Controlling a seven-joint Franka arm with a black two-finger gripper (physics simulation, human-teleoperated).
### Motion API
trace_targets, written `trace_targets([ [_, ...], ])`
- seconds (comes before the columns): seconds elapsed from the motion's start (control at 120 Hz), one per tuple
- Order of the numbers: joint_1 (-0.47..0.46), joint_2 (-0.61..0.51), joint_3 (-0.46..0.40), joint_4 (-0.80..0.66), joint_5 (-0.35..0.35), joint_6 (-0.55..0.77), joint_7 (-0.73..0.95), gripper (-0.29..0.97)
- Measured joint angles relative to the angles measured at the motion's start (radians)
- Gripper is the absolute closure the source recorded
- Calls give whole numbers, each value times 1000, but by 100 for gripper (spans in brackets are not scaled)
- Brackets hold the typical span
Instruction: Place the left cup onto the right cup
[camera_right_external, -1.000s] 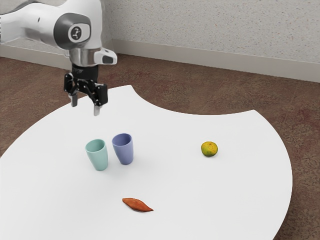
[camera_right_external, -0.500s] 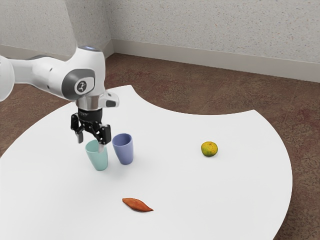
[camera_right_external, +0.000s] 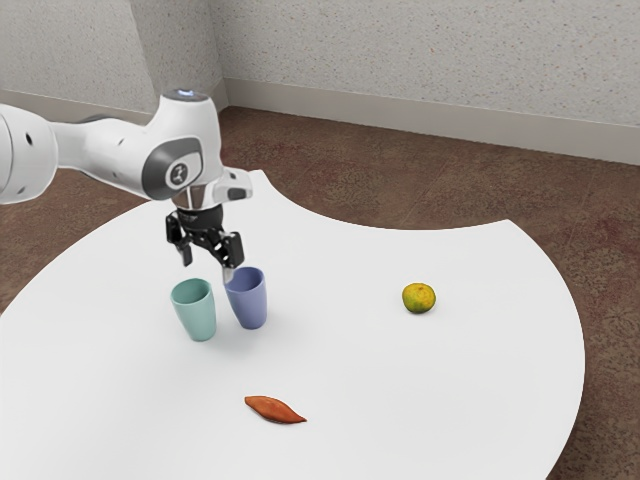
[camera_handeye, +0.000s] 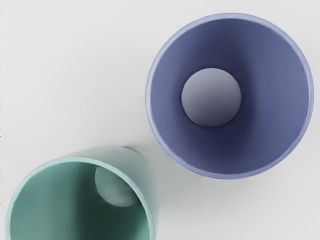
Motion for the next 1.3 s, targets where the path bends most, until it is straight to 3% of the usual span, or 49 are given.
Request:
trace_targets([
  [1.008, 11, 126, 0, -21, 2, 46, -3, 1],
  [1.067, 12, 127, 0, -21, 2, 48, -3, 7],
  [1.208, 13, 125, 8, -21, 9, 50, -2, 41],
  [1.3, 8, 125, 10, -21, 10, 50, -4, 57],
])
